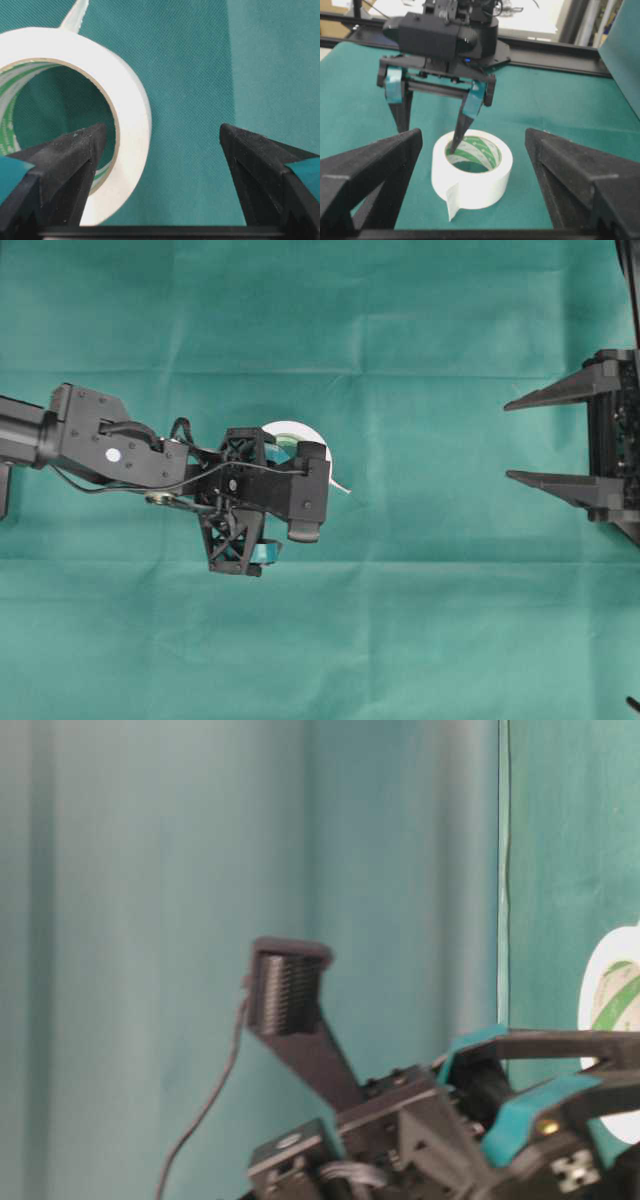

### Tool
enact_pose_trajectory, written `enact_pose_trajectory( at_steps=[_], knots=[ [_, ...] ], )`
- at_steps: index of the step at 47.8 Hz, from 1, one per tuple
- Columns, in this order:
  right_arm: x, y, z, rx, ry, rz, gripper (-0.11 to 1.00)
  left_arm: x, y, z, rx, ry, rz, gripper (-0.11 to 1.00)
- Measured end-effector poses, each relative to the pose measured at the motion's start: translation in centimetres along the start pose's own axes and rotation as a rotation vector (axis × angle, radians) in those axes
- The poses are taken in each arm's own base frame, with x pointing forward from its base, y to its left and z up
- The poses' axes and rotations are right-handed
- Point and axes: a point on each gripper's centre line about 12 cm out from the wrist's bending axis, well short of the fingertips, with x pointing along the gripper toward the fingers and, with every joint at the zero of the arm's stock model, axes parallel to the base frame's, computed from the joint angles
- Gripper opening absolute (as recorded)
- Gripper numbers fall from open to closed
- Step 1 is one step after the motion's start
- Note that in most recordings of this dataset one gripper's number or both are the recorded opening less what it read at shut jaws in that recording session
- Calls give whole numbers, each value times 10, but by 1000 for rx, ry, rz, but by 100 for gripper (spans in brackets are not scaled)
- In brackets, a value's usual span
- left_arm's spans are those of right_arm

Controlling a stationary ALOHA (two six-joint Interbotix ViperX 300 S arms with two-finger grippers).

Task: Peel off the duct tape with your right arm.
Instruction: 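Lower the open left gripper over the tape roll's rim, then close the left gripper on the roll rim and lift it upright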

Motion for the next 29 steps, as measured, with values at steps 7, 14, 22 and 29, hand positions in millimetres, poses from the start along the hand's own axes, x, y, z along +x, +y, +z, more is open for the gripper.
enact_pose_trajectory(
  at_steps=[7, 14, 22, 29],
  knots=[
    [0, 0, -1, 0, 2, 0, 78, 10, 1, -4, 2, 5, 1, 95],
    [-1, 0, -1, 0, 0, 0, 78, 18, 1, -9, 0, 3, 2, 95],
    [-1, 0, -1, 2, -3, 0, 78, 23, 1, -14, 1, 11, 2, 94],
    [-1, 0, -1, 2, -3, 0, 78, 23, 1, -14, -2, 9, 1, 93]
  ],
)
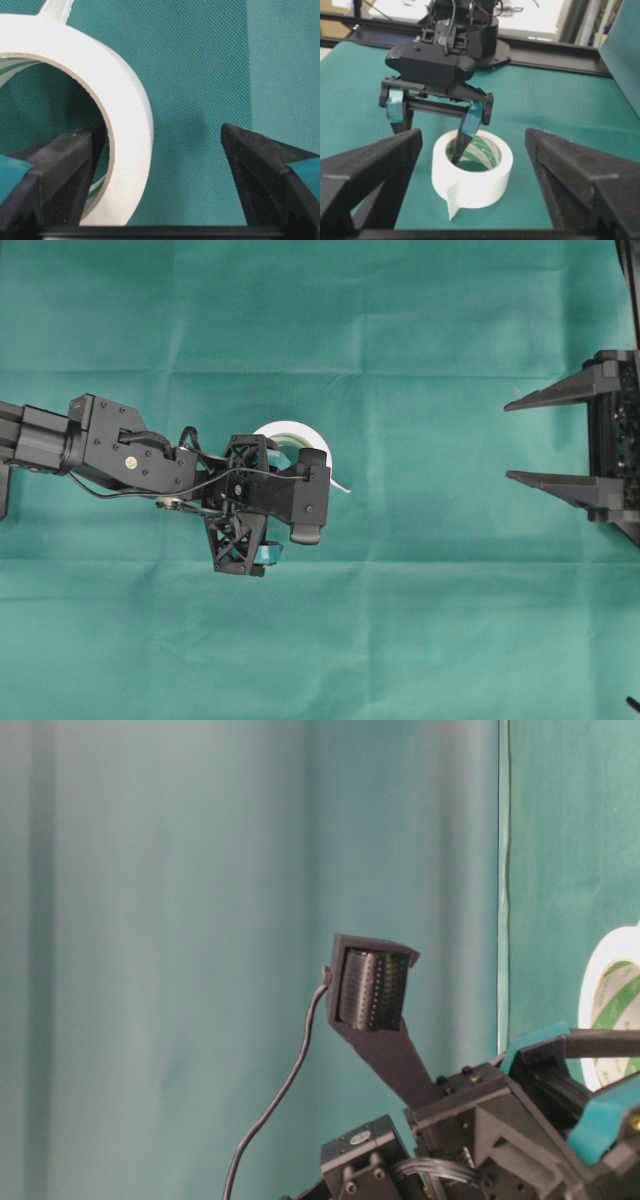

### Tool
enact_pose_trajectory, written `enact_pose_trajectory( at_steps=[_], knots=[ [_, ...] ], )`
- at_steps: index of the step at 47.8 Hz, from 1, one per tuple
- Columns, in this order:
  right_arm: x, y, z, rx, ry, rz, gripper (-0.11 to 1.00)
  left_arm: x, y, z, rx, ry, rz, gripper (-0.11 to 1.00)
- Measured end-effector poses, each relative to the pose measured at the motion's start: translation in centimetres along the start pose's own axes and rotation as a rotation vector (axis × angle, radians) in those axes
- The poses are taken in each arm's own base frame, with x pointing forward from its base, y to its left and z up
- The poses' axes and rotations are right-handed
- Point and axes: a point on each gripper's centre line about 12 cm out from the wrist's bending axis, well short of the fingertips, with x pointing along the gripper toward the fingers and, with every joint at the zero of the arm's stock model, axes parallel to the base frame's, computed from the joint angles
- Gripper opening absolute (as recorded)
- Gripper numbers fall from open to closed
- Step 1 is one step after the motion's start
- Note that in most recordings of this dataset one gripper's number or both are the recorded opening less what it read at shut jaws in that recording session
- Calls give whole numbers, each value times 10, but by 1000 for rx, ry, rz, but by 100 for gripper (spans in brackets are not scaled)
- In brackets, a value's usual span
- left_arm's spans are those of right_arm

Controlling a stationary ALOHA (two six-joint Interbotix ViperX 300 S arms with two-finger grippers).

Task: Peel off the duct tape with your right arm.
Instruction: 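Close the left gripper on the roll rim and lift it upright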

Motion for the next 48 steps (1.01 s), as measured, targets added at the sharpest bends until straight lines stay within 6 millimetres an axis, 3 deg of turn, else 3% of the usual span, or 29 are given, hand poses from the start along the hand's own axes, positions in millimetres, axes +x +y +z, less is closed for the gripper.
enact_pose_trajectory(
  at_steps=[3, 6, 14, 18, 37, 48],
  knots=[
    [0, 0, 0, 0, 0, 0, 77, 1, 0, -1, 1, 3, 0, 91],
    [-1, 0, -2, 0, 3, 0, 78, 1, 1, -1, -1, 3, 2, 82],
    [-2, 0, -4, 3, 9, -1, 77, 0, 5, 0, -3, -5, 8, 36],
    [-2, 0, -4, 2, 5, 0, 77, 0, 6, 2, 0, -9, 9, 21],
    [-2, 0, -5, 2, 3, 0, 77, -8, 1, 7, 57, -8, 3, 20],
    [-2, 0, -5, 2, 3, 0, 77, -37, 0, 31, 60, -21, 0, 21]
  ],
)
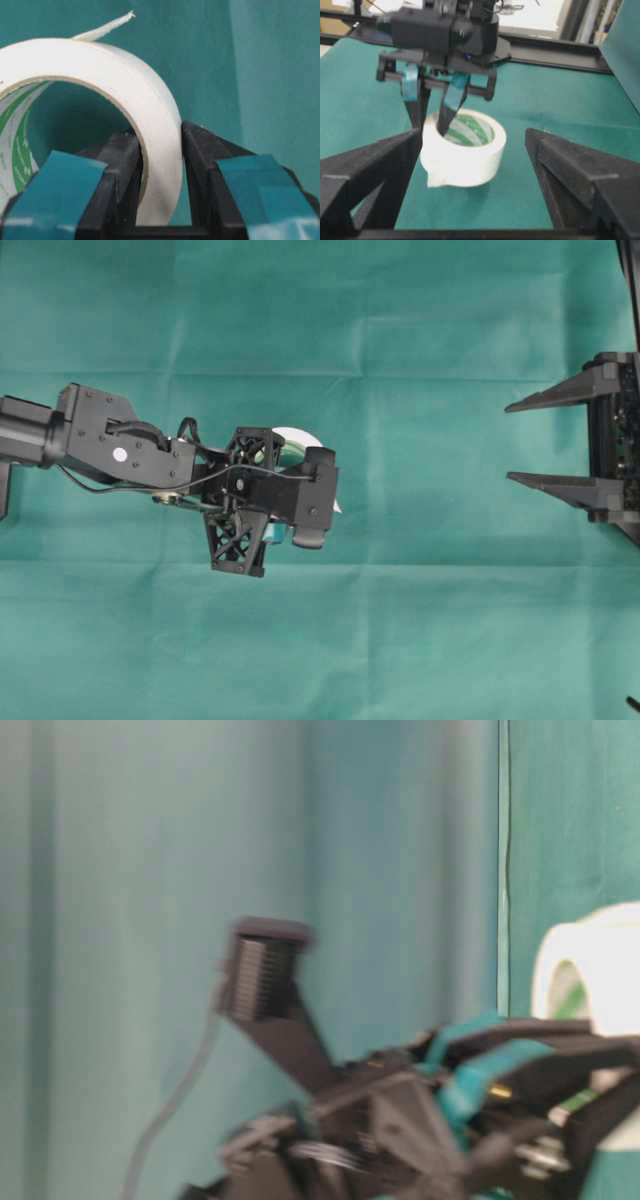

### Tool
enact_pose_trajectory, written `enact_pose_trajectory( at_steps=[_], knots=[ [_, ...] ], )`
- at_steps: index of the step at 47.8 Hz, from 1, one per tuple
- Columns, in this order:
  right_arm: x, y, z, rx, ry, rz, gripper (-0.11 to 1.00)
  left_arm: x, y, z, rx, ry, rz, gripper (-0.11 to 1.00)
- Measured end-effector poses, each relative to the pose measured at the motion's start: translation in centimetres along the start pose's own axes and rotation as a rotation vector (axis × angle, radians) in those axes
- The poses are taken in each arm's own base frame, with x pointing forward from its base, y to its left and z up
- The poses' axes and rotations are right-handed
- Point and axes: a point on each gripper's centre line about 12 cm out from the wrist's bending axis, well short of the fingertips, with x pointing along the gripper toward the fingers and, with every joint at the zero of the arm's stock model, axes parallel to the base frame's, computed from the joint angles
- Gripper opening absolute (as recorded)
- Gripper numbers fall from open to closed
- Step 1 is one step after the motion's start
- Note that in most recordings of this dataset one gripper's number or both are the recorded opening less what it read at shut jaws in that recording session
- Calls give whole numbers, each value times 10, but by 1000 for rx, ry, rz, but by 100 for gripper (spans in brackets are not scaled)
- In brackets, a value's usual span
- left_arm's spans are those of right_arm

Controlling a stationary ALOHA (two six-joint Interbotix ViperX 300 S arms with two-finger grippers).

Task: Peel off the duct tape with your right arm.
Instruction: 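Close the left gripper on the roll rim and lift it upright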

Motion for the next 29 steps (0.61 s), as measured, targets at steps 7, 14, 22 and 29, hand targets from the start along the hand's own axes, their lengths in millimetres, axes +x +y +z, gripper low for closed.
enact_pose_trajectory(
  at_steps=[7, 14, 22, 29],
  knots=[
    [0, 0, 0, 0, -2, 0, 77, -20, 3, 18, -5, 8, 2, 20],
    [1, 0, -1, 2, 8, 0, 77, -39, 9, 36, -11, 10, 8, 21],
    [4, 0, -5, 11, 31, -1, 77, -55, 14, 49, -11, 15, 14, 20],
    [13, 0, -5, 25, 52, -2, 77, -61, 21, 52, -27, 37, 22, 20]
  ],
)
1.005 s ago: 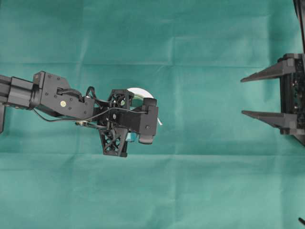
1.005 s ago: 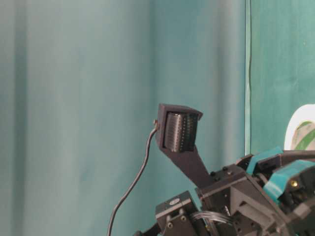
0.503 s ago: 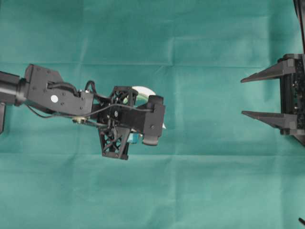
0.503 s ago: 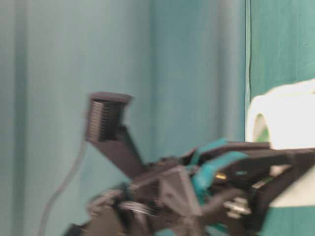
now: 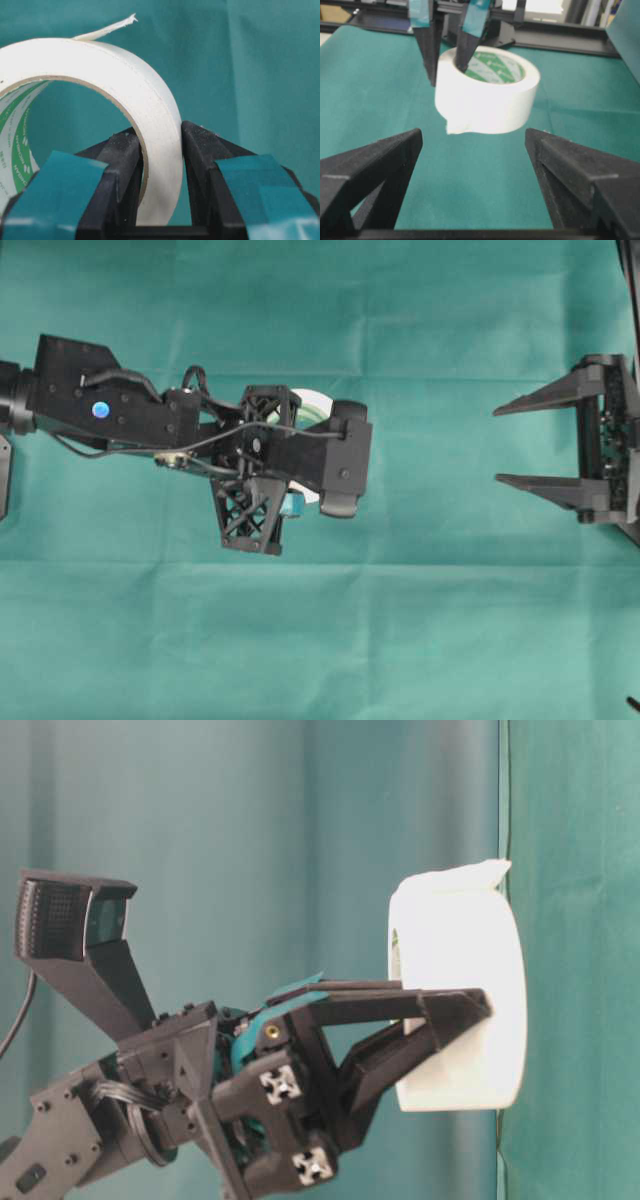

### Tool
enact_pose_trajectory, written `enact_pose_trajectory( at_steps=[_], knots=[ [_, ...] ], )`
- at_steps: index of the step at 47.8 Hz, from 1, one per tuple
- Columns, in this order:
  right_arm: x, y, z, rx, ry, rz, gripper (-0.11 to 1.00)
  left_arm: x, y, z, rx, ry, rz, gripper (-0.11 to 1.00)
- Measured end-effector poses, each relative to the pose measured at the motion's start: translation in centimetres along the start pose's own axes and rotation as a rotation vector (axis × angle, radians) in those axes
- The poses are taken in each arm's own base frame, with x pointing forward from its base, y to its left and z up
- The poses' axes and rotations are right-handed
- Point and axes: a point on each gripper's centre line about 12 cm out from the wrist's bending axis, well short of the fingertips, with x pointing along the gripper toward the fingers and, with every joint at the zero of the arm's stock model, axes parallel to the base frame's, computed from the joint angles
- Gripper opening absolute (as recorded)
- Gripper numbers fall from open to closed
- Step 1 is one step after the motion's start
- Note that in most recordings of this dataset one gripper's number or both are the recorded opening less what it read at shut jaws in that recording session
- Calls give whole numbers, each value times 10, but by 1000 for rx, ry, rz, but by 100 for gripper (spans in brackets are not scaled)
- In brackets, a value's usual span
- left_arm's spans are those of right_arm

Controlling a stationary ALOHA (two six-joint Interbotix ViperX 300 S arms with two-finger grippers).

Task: Peel off the duct tape with your right arm.
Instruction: 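Close the left gripper on the roll rim and lift it upright, then move the right gripper to the tape's loose end tab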

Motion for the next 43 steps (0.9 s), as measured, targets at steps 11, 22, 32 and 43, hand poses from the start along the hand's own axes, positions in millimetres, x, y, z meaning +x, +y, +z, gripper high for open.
enact_pose_trajectory(
  at_steps=[11, 22, 32, 43],
  knots=[
    [26, 0, 2, 14, 58, -4, 77, -4, 13, 1, -28, 10, 16, 21],
    [63, 0, -2, 16, 132, -8, 76, -4, 15, 1, -34, 12, 18, 20],
    [94, -1, -7, 20, 168, -12, 76, -4, 15, 0, -35, 18, 17, 20],
    [117, -5, -15, 31, 190, -28, 76, -5, 15, -1, -34, 29, 17, 20]
  ],
)
